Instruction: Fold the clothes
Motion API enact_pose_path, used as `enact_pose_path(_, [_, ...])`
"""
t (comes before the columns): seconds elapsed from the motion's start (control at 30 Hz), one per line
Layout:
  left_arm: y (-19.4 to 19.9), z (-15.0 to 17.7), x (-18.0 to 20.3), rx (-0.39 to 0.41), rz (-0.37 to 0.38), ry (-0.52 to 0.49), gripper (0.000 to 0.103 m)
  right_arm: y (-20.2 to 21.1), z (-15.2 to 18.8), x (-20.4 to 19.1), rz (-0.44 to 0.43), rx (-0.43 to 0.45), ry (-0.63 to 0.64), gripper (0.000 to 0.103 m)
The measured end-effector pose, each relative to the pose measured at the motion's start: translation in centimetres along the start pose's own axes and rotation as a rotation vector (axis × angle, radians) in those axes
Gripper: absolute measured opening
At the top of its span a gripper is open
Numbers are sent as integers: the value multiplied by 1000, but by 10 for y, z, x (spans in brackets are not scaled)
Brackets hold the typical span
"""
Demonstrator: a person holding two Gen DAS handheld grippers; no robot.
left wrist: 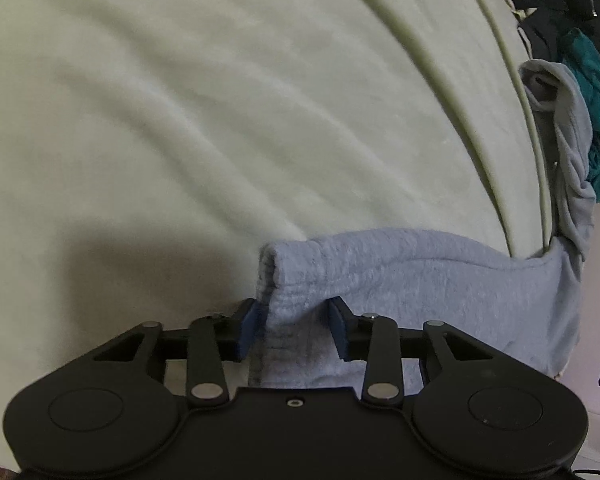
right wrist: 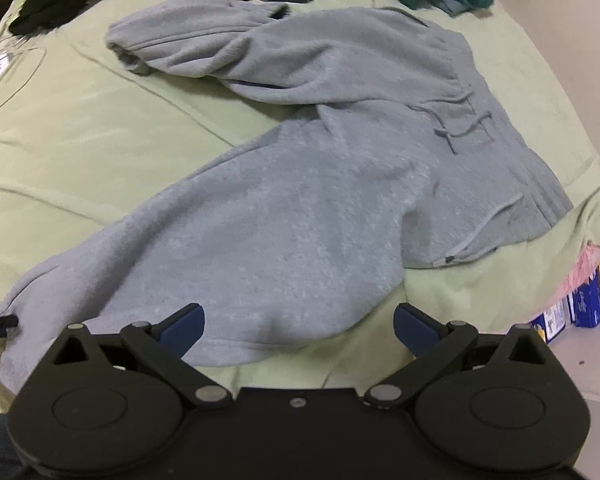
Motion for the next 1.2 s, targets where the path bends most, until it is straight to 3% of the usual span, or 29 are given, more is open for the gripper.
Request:
enact_pose_path(0.13, [6,-5,13,25,-8,-100,22,1,3,0,-1,-13,-15,102])
enact_pose_path(0.43, [56,-46,65,168,5,-302,18,-12,19,11,27,-78,-61,102])
enact_pose_path(0.67, [93,-80,108,252,23,-411,18,-10,9,14,4,-54,-97,102])
enact_pose_path(0.83, [79,-89,100,224,-73,-481,19,-14,9,23,8,-43,-122,102])
enact_pose_path(1.03, [53,-89,54,180,-190,-418,20,-14,18,49,33,-25,-166,102])
enact_pose_path(1.2, [56,-98,58,207,-251,-425,18,-16,27,91,44,-13,-270,102])
Point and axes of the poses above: each gripper's, at about its wrist camera, not at the fingertips, and y roughly against the way its jaws point, x to its right, z to its underside, the point moved 8 cm from there along -y, roughly the way its jaws point, and after that the axes turned 11 degrees about z, right-handed, at the moved point
